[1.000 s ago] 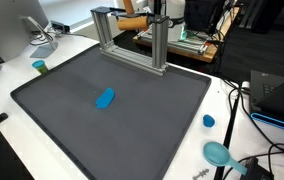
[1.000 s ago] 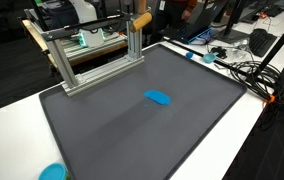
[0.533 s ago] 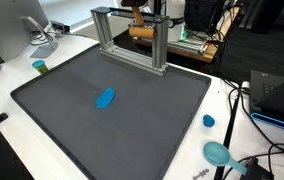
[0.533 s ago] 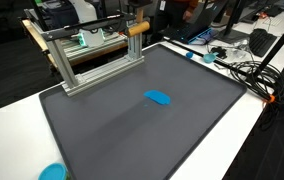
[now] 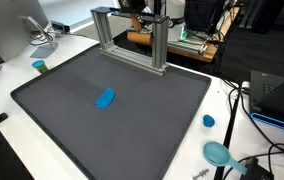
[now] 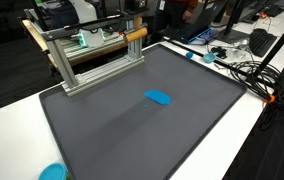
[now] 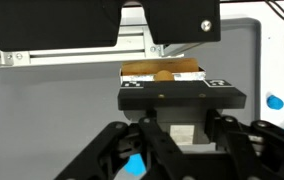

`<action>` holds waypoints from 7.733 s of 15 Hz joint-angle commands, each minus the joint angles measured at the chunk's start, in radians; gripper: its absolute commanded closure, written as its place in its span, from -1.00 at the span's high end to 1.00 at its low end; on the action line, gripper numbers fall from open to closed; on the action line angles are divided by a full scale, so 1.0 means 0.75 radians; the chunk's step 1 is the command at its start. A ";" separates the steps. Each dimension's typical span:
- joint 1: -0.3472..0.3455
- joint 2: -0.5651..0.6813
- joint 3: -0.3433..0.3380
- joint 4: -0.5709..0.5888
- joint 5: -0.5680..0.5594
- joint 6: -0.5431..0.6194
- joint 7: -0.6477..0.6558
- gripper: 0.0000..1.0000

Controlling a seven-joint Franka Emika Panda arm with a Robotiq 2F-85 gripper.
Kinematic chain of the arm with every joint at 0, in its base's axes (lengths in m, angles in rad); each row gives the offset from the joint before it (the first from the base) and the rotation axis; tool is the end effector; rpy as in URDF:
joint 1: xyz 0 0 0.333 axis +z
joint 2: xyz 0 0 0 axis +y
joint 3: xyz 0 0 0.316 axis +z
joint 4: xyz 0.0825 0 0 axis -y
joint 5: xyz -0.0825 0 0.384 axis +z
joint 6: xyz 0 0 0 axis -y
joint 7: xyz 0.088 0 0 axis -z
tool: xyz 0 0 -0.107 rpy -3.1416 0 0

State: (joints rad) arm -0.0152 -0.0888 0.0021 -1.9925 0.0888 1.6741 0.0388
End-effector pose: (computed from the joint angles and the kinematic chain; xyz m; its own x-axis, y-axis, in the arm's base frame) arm 0.5056 0.0020 0.4837 0.9711 -0.0606 -0.2310 -0.0798 -0.9940 -0.0747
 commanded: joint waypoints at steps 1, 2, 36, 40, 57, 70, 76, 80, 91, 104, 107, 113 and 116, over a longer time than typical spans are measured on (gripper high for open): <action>-0.013 -0.140 -0.025 -0.138 -0.047 0.045 -0.065 -0.57; -0.014 -0.164 -0.030 -0.161 -0.060 0.061 -0.089 -0.57; 0.020 -0.512 -0.074 -0.545 -0.016 0.048 -0.214 1.00; 0.008 -0.501 -0.028 -0.568 -0.077 0.043 -0.127 1.00; -0.033 -0.444 -0.056 -0.516 0.099 0.033 0.110 1.00; -0.075 -0.447 0.002 -0.536 -0.142 -0.001 0.226 1.00; -0.072 -0.465 0.029 -0.561 -0.243 0.028 0.271 1.00; -0.052 -0.477 0.005 -0.565 -0.163 0.025 0.210 1.00; -0.050 -0.467 -0.086 -0.589 0.051 0.027 0.079 1.00; -0.087 -0.579 -0.116 -0.661 0.109 0.214 0.040 1.00; -0.073 -0.647 -0.129 -0.695 0.152 0.234 -0.016 1.00; -0.104 -0.723 -0.146 -0.674 0.134 0.250 -0.023 1.00; -0.101 -0.697 -0.143 -0.650 0.130 0.265 -0.023 1.00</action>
State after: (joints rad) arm -0.0872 -0.6130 -0.1081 -2.4821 0.1847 1.8768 0.0222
